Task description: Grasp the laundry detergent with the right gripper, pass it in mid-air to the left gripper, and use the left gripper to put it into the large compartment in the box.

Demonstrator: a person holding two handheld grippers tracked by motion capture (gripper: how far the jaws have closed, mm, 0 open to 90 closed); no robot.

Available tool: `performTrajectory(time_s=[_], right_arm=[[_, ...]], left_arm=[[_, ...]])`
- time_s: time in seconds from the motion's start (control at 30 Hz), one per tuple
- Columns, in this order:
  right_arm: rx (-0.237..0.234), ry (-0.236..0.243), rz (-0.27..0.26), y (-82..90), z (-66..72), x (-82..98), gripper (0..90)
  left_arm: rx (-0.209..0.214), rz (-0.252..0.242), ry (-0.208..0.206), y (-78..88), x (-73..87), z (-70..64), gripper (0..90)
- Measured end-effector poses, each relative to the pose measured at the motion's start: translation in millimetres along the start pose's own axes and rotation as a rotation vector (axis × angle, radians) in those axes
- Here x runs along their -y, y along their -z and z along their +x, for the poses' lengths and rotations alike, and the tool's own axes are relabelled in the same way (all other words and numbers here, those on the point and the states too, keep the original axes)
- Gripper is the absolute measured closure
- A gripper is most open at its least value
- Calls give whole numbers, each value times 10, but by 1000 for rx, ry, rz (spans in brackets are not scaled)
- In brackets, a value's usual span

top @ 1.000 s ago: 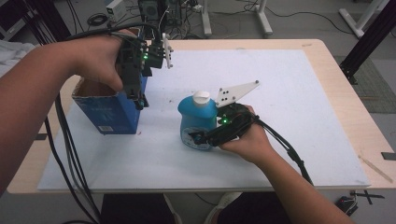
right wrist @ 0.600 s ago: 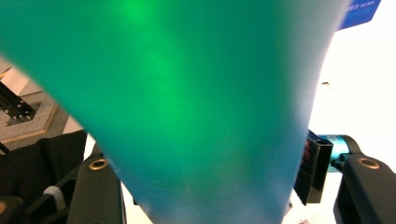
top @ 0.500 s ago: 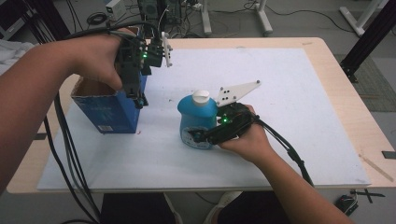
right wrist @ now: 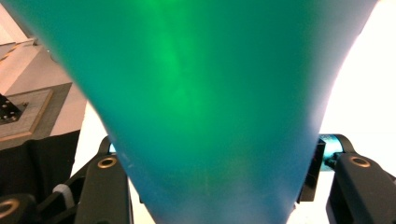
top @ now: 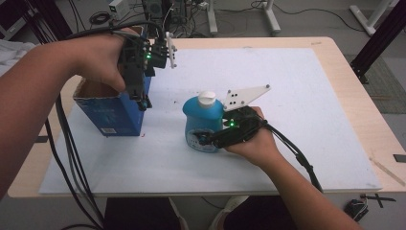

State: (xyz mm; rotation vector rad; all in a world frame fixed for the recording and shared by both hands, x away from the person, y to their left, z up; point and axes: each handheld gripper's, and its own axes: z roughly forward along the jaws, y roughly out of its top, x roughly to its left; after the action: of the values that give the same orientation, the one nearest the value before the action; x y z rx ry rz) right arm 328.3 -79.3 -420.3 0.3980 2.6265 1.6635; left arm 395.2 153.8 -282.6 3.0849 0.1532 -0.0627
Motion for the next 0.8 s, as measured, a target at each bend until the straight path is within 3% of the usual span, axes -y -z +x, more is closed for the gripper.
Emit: performTrajectory(time_s=[0.3,0.6,0.8], right_arm=[[19,15,-27,5,26,25,426],[64,71,-57,17,92,56,471],[59,69,-57,25,89,49,479]], left_arm=[[1,4,-1,-17,-13,-3,17],[5,8,-8,-28,-35,-9,17],[8,-1,-8,-12,-34,-26,17]])
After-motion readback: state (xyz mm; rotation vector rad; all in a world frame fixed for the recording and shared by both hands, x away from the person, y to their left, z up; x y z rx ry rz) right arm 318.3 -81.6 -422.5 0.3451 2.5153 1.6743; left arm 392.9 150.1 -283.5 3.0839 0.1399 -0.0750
